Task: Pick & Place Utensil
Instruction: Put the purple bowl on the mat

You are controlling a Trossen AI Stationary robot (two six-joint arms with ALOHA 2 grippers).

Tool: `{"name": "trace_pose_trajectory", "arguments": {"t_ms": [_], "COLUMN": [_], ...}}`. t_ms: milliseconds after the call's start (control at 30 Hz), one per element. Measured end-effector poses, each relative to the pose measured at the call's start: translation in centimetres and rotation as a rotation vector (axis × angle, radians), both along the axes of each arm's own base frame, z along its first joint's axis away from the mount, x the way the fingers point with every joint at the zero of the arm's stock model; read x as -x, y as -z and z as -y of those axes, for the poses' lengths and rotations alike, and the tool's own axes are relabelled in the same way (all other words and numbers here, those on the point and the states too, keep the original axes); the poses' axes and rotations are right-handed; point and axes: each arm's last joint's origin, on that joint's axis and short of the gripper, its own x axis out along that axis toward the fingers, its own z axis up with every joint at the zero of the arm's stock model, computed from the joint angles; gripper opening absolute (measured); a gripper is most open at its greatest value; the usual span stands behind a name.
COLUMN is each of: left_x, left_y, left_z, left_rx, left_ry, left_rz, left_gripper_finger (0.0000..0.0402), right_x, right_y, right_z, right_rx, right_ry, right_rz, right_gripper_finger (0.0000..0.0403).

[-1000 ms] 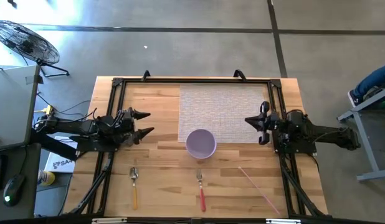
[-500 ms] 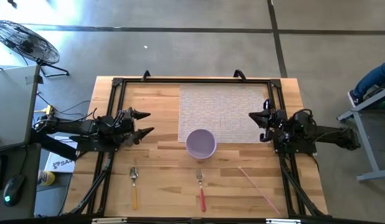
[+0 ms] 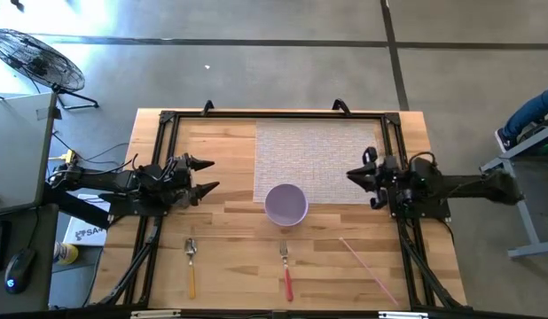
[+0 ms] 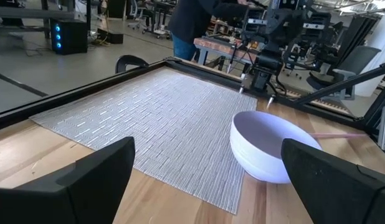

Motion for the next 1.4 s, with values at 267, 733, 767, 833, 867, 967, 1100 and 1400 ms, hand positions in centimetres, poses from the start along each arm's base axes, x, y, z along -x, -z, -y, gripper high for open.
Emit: {"name": "trace_pose_trajectory", "arguments": {"t_ms": [267, 733, 767, 833, 867, 967, 1100, 1400], "left_x": [0.0, 0.0, 0.0, 0.0, 0.0, 0.0, 0.0, 0.0], "left_y": [0.1, 0.1, 0.1, 0.1, 0.2, 0.2, 0.2, 0.2], "left_z": [0.0, 0.0, 0.0, 0.0, 0.0, 0.0, 0.0, 0.0], "left_rx": [-0.001, -0.032, -0.059, -0.093, -0.096, -0.097, -0.099, -0.099], "left_ry": [0.002, 0.003, 0.005, 0.007, 0.008, 0.007, 0.008, 0.008], "left_rz": [-0.008, -0.023, -0.034, -0.051, -0.053, -0.054, -0.057, -0.058], "left_gripper_finger": [0.0397, 0.0397, 0.0397, 0.0397, 0.0397, 0.0397, 0.0397, 0.0397], "right_x": [-3.3, -16.3, -17.2, -19.0, -19.8, -22.1, -24.4, -26.1], "right_y": [-0.3, -4.7, -4.5, -4.2, -4.0, -3.6, -3.1, -0.8], "right_z": [-1.4, -6.2, -6.7, -7.6, -8.0, -9.4, -10.8, -11.3], "right_rx": [-0.021, 0.098, 0.106, 0.120, 0.130, 0.146, 0.172, 0.205], "right_ry": [0.005, -0.086, -0.094, -0.109, -0.119, -0.141, -0.145, -0.082], "right_rz": [-0.071, -0.555, -0.598, -0.679, -0.717, -0.828, -0.989, -1.182], "right_gripper_finger": [0.0104, 0.0177, 0.0180, 0.0182, 0.0182, 0.0183, 0.0183, 0.0183]}}
